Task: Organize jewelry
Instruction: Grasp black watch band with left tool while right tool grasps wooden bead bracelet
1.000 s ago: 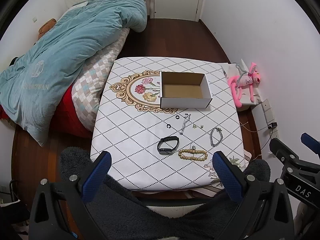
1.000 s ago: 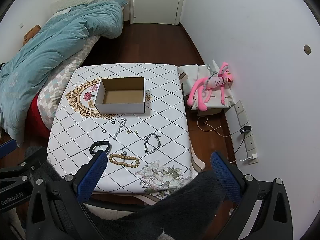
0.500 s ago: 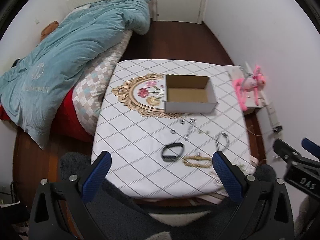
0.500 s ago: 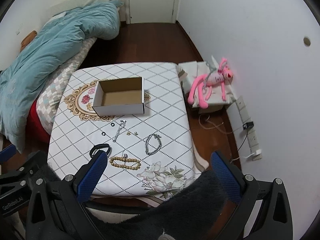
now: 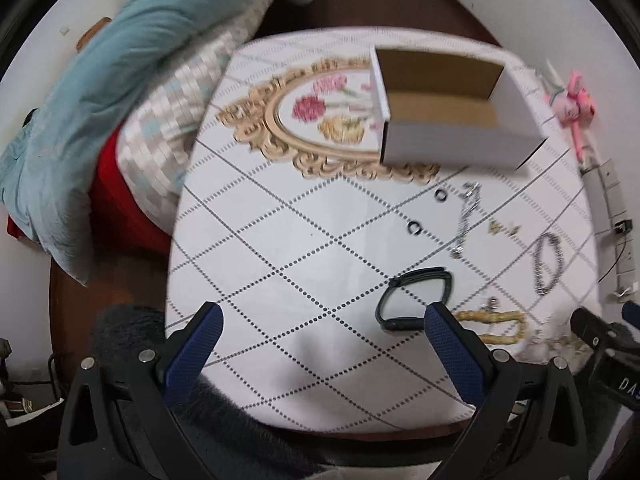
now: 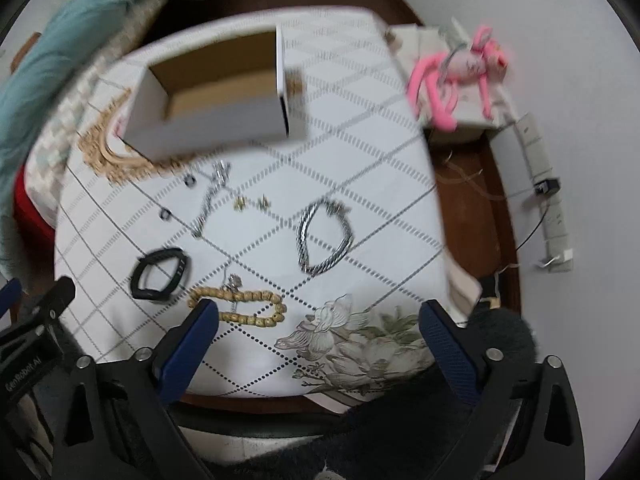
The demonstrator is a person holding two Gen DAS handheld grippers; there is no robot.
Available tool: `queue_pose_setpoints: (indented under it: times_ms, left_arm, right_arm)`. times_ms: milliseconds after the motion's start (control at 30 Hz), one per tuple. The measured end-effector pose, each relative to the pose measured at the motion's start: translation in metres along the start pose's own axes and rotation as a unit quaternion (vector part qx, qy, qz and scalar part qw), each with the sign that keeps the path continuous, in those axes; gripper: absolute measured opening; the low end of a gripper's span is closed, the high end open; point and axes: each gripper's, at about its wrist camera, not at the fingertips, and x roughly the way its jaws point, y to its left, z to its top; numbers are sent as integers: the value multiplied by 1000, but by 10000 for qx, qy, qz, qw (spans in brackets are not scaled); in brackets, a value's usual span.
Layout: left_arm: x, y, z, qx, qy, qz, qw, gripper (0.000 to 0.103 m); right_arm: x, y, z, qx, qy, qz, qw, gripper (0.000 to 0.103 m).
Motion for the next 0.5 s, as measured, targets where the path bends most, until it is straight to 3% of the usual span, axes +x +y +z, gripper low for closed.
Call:
queue_pose_setpoints:
  times_ms: [133, 200, 400, 500]
  left_arm:
    - [31, -2, 2, 51, 268, -98, 9996, 101]
    - [44, -4, 2, 92, 391, -176, 9990, 90]
    - [68, -14, 0, 248, 597, -361, 9973, 87]
    - [74, -17, 0, 262, 638, -430, 9967, 74]
  right_arm:
    - [37, 4, -4, 22, 334, 67, 9994, 91]
    - [51, 6, -7, 36, 439, 65, 9990, 88]
    - [82, 21, -18, -6, 639, 123, 9979, 73]
    - [89, 28, -25, -65, 624, 177, 9979, 64]
